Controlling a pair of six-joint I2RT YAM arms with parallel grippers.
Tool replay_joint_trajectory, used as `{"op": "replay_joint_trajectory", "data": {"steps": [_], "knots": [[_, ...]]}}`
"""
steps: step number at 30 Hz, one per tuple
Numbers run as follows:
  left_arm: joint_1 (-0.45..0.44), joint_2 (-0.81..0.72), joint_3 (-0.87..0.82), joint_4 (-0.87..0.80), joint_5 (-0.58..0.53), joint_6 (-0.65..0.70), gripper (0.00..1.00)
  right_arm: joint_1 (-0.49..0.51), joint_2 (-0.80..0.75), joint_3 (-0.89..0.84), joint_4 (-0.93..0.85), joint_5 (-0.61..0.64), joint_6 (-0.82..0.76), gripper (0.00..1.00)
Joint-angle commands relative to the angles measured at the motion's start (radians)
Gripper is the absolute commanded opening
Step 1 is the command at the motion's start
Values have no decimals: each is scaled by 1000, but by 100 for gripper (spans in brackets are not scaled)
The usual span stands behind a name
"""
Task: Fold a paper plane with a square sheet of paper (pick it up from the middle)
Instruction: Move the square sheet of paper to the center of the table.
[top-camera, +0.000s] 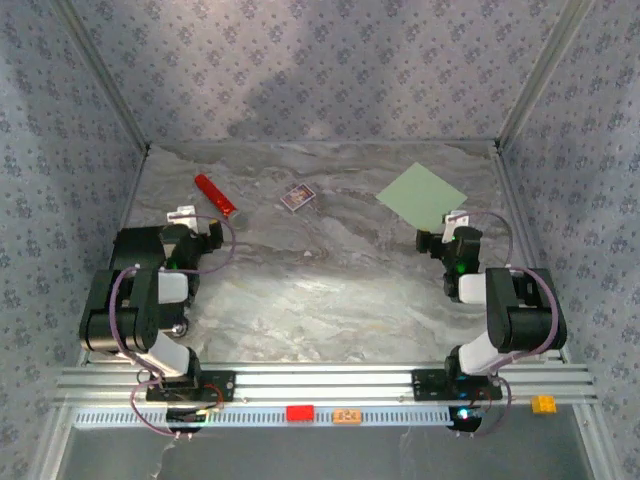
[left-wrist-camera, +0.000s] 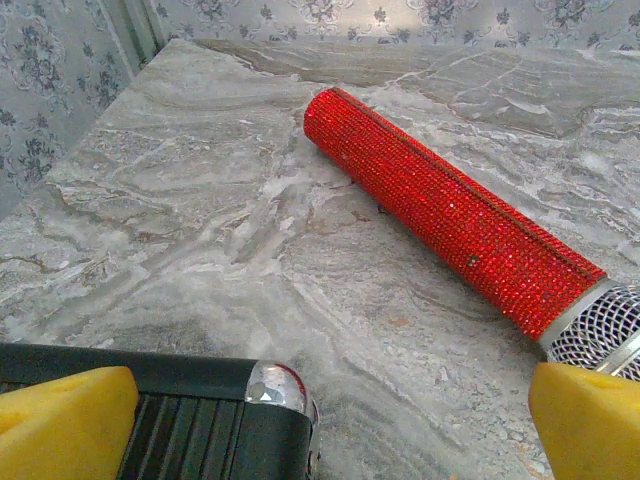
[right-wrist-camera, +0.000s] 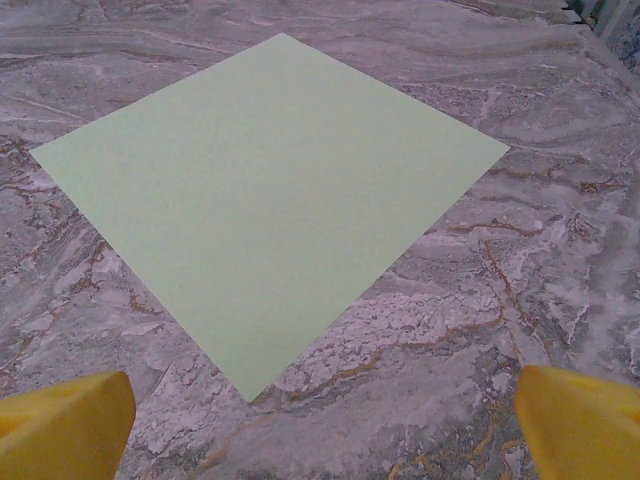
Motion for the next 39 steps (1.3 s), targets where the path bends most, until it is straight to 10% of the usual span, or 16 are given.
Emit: {"op": "replay_joint_trajectory", "data": {"steps": [1,39], "knots": [[1,3,-1,-7,11,7,100,-5,-7,19,0,-8,-14,99],[-1,-44,-29,8,33,15,100,14,-46,25,-34,24,-25,99]]}}
